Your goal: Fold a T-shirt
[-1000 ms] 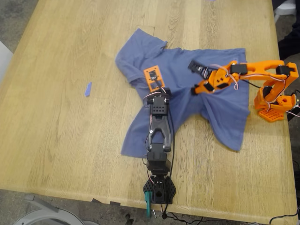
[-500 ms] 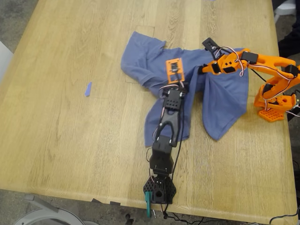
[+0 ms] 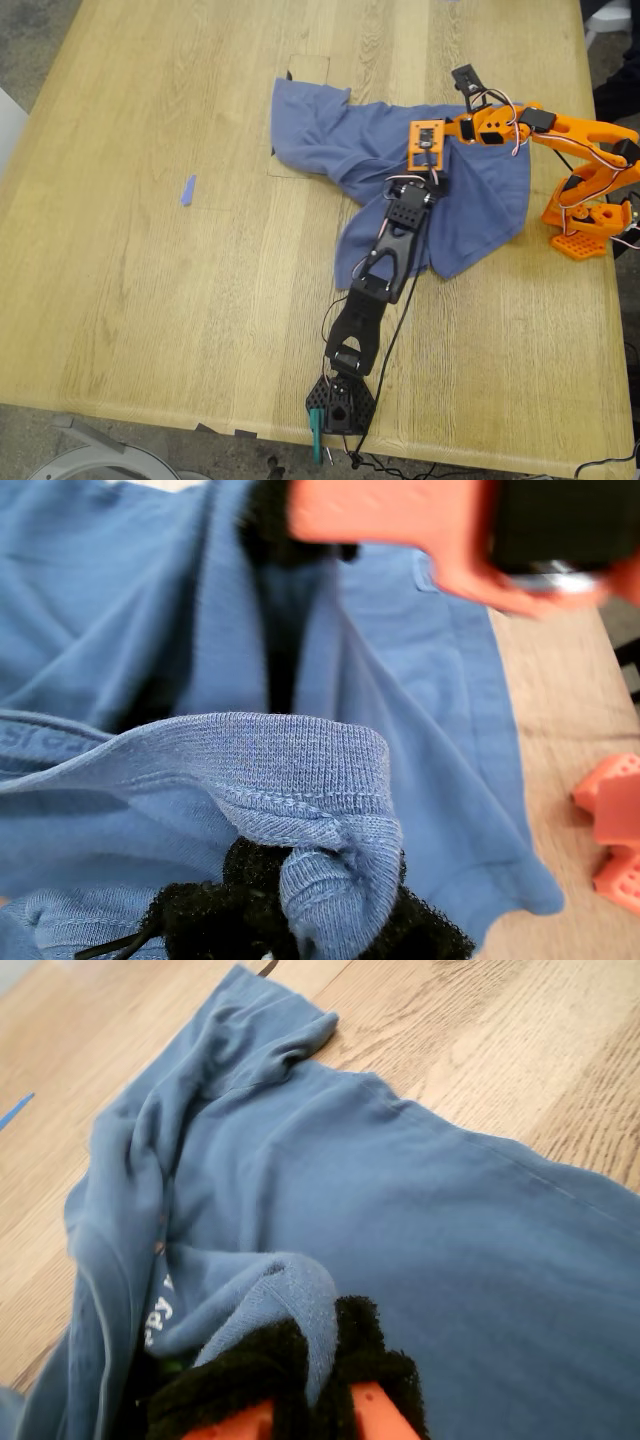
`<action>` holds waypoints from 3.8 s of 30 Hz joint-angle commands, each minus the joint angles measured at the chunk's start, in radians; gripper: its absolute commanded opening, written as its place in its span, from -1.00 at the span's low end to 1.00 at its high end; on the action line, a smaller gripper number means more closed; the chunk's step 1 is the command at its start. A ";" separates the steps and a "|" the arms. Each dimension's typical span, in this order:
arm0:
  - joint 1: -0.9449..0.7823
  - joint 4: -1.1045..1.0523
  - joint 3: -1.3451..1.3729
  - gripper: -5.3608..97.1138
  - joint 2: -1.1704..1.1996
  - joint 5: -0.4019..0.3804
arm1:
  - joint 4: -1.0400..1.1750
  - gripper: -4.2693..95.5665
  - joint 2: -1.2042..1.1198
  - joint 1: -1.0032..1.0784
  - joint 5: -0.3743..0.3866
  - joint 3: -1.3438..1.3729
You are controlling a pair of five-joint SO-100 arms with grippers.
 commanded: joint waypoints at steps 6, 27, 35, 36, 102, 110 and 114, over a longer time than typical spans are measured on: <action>0.124 0.046 -0.383 -0.90 -0.130 -0.011 | -0.101 -0.92 0.066 0.075 0.002 0.054; 0.267 0.215 -1.026 -0.90 -0.672 -0.006 | -0.318 -0.92 0.071 0.186 -0.003 0.291; 0.333 0.117 -0.971 -0.90 -0.721 -0.012 | -0.411 -0.92 0.040 0.193 -0.008 0.356; 0.337 0.100 -0.957 -0.90 -0.724 -0.011 | -0.414 -0.92 0.034 0.193 -0.008 0.354; 0.054 0.324 -1.032 -0.27 -1.077 0.683 | -0.304 -0.92 0.268 0.146 -0.005 0.443; 0.041 0.319 -1.029 -0.42 -1.081 0.716 | -0.291 -0.92 0.330 0.147 -0.002 0.483; 0.034 0.318 -1.026 -0.47 -1.081 0.739 | -0.276 -0.92 0.367 0.152 -0.002 0.494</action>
